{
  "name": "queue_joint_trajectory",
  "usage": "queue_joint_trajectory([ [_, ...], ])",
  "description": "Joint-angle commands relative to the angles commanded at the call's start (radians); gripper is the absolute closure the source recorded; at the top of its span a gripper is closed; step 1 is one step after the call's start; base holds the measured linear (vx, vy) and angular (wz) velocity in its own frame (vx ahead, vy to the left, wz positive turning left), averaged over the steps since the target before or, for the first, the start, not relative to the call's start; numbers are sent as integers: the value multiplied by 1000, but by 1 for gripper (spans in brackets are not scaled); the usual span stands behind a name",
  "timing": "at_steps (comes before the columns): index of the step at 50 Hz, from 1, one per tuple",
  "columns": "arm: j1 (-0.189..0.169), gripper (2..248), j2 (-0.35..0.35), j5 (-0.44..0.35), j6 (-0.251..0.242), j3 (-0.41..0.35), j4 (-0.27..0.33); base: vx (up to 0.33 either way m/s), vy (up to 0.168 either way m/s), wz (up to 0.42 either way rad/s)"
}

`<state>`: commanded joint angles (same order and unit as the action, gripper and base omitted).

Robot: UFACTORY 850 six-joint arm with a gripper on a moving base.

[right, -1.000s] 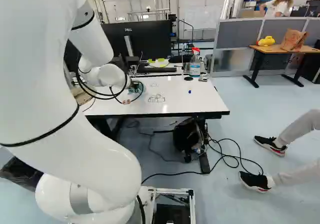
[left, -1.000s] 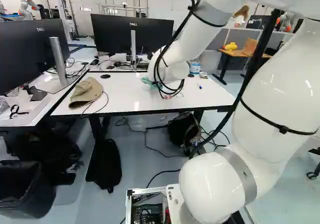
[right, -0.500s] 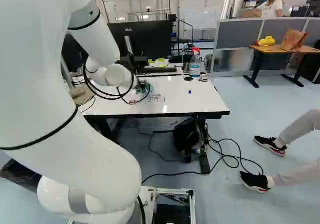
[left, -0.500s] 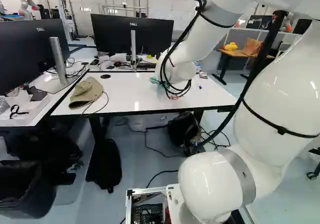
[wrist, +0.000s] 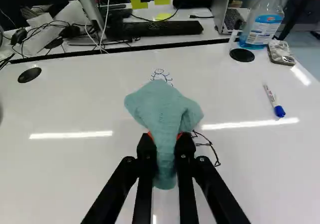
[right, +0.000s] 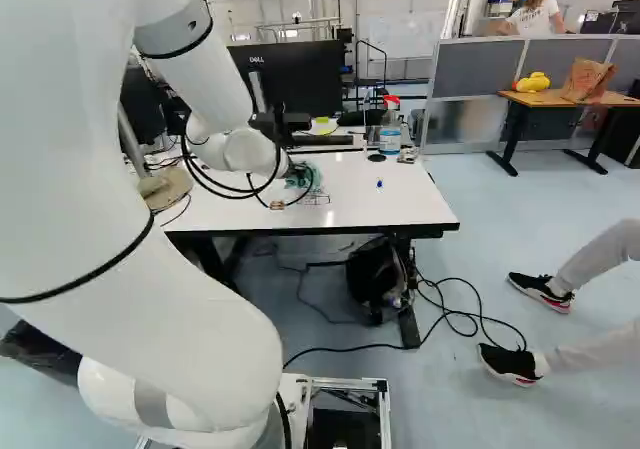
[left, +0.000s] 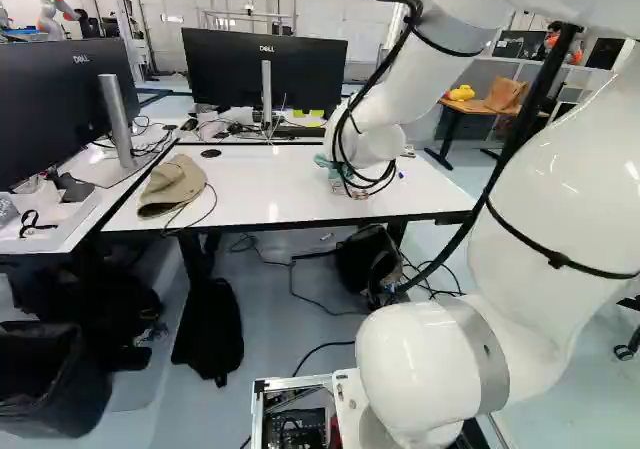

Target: Clean the table with the green towel

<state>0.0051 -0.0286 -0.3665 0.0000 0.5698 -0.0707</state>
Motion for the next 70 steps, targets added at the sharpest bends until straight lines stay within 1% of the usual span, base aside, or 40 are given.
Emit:
queue_joint_trajectory([
  [27, -92, 200, -7, 0, 0, -7, 0, 0, 0, 0],
  [45, -92, 200, -7, 7, 0, -7, 0, 0, 0, 0],
  [70, -92, 200, -7, 87, 0, -7, 0, 0, 0, 0],
])
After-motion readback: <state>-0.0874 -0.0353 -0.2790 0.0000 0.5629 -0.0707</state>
